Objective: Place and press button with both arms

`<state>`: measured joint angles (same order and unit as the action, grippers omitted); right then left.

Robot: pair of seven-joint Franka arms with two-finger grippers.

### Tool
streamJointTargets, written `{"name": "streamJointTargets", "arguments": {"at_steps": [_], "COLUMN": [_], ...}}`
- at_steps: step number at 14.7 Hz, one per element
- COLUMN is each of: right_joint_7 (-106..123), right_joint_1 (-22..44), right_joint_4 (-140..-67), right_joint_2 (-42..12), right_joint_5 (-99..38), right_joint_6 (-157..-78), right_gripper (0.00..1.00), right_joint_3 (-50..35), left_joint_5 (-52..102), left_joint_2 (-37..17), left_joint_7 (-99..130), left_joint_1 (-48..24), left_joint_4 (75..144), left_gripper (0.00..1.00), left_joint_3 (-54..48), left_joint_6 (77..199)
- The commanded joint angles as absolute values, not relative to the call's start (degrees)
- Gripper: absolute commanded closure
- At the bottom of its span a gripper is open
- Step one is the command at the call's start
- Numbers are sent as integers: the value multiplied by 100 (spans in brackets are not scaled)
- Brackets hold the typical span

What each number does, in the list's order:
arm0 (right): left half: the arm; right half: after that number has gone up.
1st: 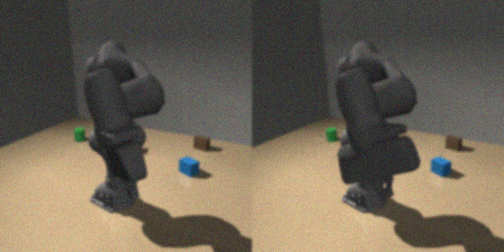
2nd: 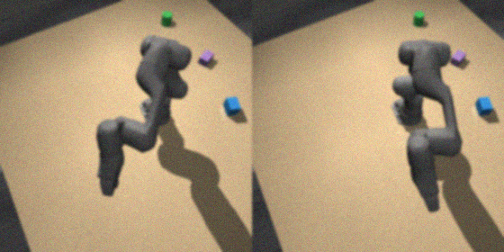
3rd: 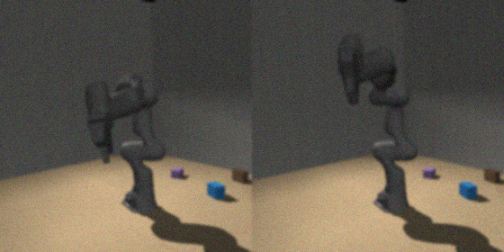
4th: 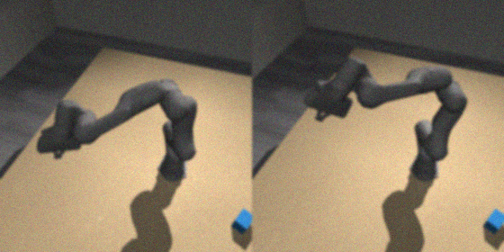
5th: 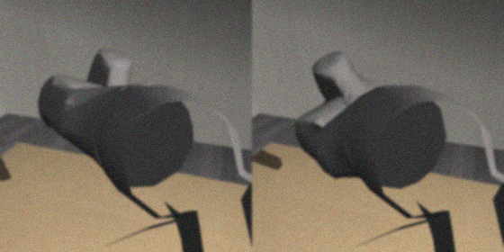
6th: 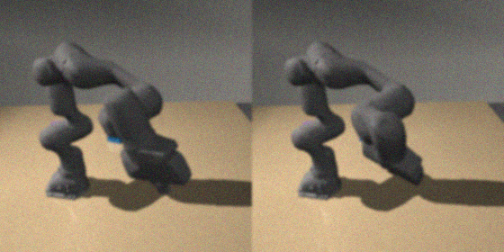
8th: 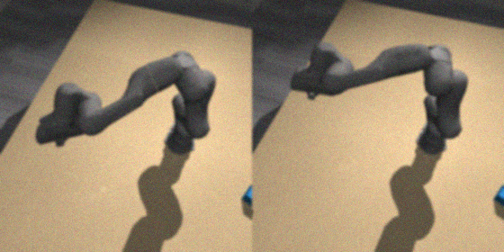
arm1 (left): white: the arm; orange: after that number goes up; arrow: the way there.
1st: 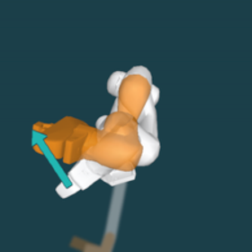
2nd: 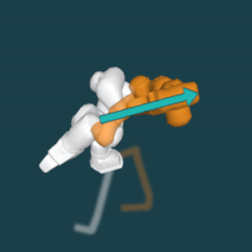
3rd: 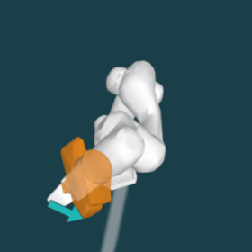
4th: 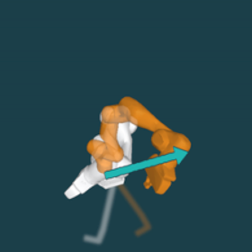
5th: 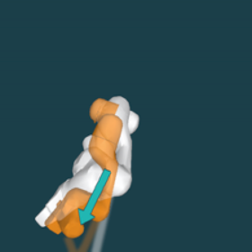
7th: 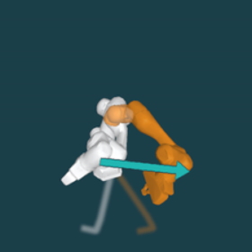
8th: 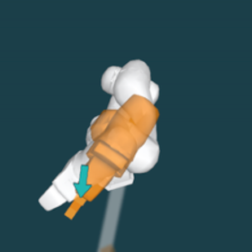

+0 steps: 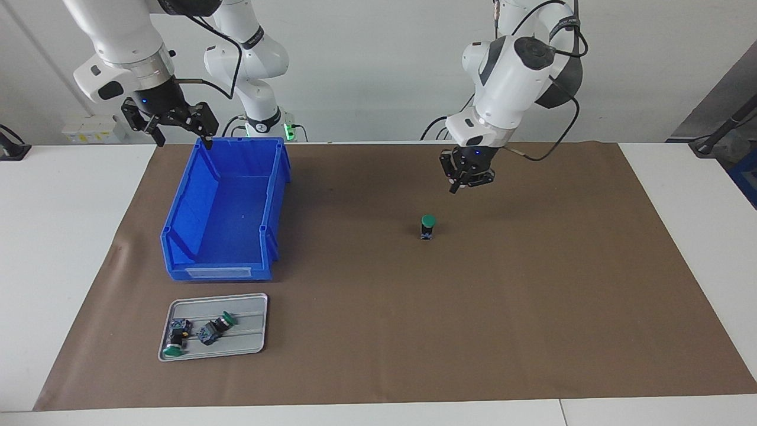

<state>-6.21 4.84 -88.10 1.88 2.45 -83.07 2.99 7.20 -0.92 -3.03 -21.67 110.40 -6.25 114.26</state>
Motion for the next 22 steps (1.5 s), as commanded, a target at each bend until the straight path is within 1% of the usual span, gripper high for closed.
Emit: {"name": "streamJointTargets", "arguments": {"at_steps": [1, 6, 11, 13, 15, 17, 19, 20, 21, 22], "right_joint_7": [-492, -492, -492, -492, -492, -492, -492, -492, -492, -492], "right_joint_1": [431, 431, 431, 431, 431, 431, 431, 431, 431, 431], "right_joint_4": [-8851, -8851, -8851, -8851, -8851, -8851, -8851, -8851, -8851, -8851], "right_joint_2": [264, 264, 264, 264, 264, 264, 264, 264, 264, 264], "right_joint_5": [176, 167, 176, 176, 167, 176, 167, 176, 176, 167], "right_joint_6": [-8253, -8253, -8253, -8262, -8253, -8253, -8262, -8253, -8253, -8236], "right_gripper": [0, 0, 0, 0, 0, 0, 0, 0, 0, 0], "right_joint_3": [281, 281, 281, 272, 272, 273, 272, 272, 272, 272], "left_joint_5": [396, 273, 264, 264, 255, 255, 255, 255, 255, 255], "left_joint_2": [-395, -1010, -1159, -1151, -1064, -862, -555, -502, -440, -405], "left_joint_7": [-53, -17, 0, -9, -9, -9, -18, -18, -35, -35], "left_joint_1": [-2373, -2549, -2681, -2681, -2654, -2593, -2471, -2339, -2251, -2154], "left_joint_4": [11038, 11127, 11724, 11699, 11436, 11163, 11153, 11145, 11145, 11162], "left_gripper": [100, 100, 100, 100, 100, 100, 100, 91, 25, 0], "left_joint_3": [-545, -545, -536, -536, -536, -510, -466, -466, -466, -466], "left_joint_6": [11601, 12145, 12849, 12702, 12290, 11753, 11637, 11611, 11567, 11532]}}
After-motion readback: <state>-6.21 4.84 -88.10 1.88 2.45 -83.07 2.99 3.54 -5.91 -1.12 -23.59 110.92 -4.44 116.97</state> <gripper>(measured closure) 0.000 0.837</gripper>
